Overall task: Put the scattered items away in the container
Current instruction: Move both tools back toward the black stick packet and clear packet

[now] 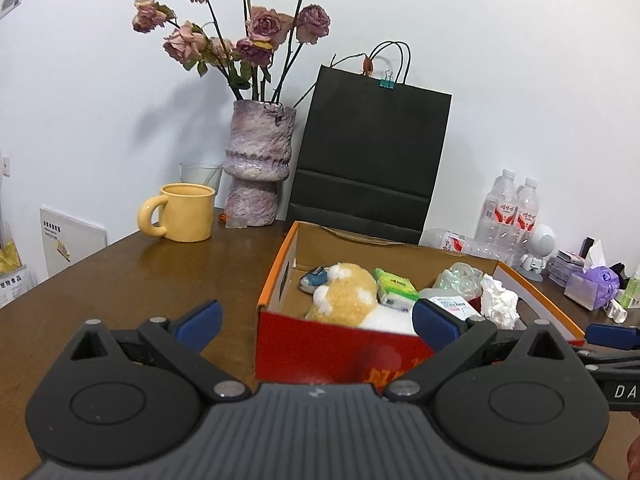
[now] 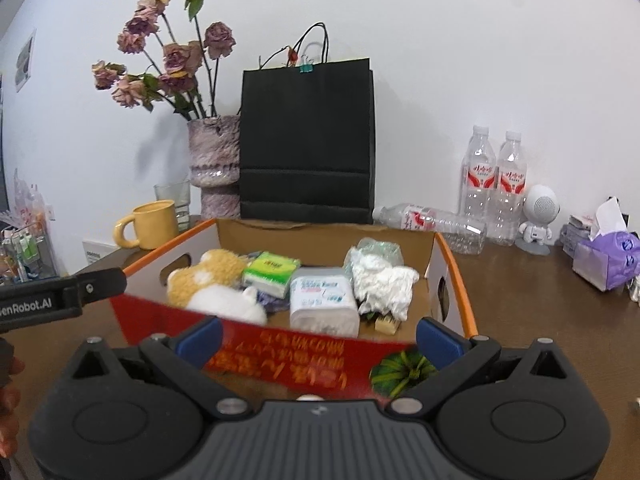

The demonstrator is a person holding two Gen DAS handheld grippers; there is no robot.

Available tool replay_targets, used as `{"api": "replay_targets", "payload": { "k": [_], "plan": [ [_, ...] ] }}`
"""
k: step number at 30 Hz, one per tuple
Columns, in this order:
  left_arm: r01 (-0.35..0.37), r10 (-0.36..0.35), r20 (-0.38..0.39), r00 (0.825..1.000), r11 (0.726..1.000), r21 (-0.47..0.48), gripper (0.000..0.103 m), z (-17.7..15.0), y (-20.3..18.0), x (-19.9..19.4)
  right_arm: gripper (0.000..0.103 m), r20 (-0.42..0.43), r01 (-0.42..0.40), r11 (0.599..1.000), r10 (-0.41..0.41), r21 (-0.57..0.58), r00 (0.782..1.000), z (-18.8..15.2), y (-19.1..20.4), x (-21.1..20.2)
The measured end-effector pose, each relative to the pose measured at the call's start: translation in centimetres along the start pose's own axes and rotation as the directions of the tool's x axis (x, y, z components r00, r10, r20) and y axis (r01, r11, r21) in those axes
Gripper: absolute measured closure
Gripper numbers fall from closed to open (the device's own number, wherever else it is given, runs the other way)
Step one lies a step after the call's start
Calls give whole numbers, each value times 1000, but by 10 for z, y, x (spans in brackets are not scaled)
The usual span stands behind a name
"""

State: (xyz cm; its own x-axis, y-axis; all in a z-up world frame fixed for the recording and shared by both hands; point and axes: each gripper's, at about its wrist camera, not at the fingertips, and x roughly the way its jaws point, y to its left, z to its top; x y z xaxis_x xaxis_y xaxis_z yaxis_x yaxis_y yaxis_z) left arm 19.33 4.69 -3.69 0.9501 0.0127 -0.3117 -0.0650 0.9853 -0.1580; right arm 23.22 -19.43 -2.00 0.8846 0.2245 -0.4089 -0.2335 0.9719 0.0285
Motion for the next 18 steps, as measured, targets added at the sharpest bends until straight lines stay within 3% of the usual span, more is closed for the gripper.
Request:
{"api": "replay_targets", "payload": {
  "k": [18],
  "plan": [
    [-6, 14, -75, 997, 994, 111, 0, -42, -10, -54, 0, -93, -38, 999, 35, -35, 995, -60, 13, -41]
  ]
}}
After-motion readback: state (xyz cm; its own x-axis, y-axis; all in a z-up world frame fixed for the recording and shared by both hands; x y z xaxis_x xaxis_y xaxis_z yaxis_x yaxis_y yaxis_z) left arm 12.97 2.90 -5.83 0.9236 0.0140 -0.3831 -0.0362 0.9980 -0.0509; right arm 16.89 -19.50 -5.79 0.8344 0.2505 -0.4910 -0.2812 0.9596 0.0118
